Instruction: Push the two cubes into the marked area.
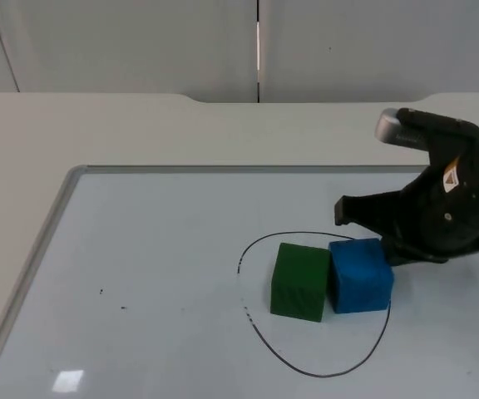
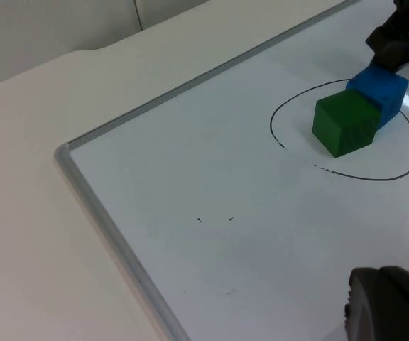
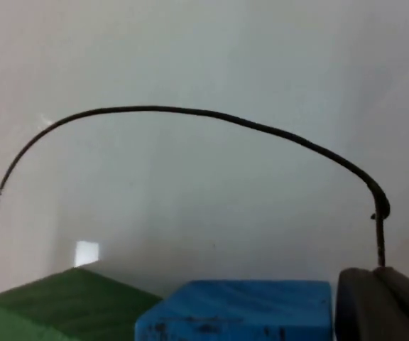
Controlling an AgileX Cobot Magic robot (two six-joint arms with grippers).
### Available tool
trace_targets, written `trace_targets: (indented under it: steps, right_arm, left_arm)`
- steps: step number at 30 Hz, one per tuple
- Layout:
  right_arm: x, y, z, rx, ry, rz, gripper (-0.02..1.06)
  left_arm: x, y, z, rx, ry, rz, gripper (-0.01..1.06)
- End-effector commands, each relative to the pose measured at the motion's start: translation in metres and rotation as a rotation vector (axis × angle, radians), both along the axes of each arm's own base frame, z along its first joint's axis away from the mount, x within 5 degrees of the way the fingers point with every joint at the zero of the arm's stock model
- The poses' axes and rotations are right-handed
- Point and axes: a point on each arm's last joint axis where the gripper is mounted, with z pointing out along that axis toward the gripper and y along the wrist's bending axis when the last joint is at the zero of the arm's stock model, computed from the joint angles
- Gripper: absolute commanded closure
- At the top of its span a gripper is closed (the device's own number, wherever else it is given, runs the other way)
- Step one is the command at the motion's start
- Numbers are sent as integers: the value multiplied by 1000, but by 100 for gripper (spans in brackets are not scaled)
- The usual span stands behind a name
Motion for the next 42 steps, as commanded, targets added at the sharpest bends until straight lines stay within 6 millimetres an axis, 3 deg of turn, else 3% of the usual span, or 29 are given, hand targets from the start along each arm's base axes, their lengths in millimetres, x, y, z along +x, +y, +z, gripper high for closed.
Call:
trace_targets:
  steps: [1, 11, 16, 25, 29, 42]
  right_arm:
    - [1, -3, 13, -10, -28, 28, 105]
    - [-5, -33, 59, -111, -67, 141, 105]
    - [-22, -43, 85, -127, -147, 198, 105]
    - [-65, -62, 125, -94, -265, 193, 105]
    - [-96, -75, 151, -72, -366, 194, 105]
    - [-163, -104, 184, -70, -487, 217, 105]
  left_arm:
    - [0, 0, -1, 0, 0, -3, 105]
    - [0, 0, -1, 0, 0, -3, 105]
    - [0, 0, -1, 0, 0, -3, 105]
    - [0, 0, -1, 0, 0, -3, 105]
    - [0, 0, -1, 0, 0, -3, 105]
    - [0, 0, -1, 0, 0, -3, 105]
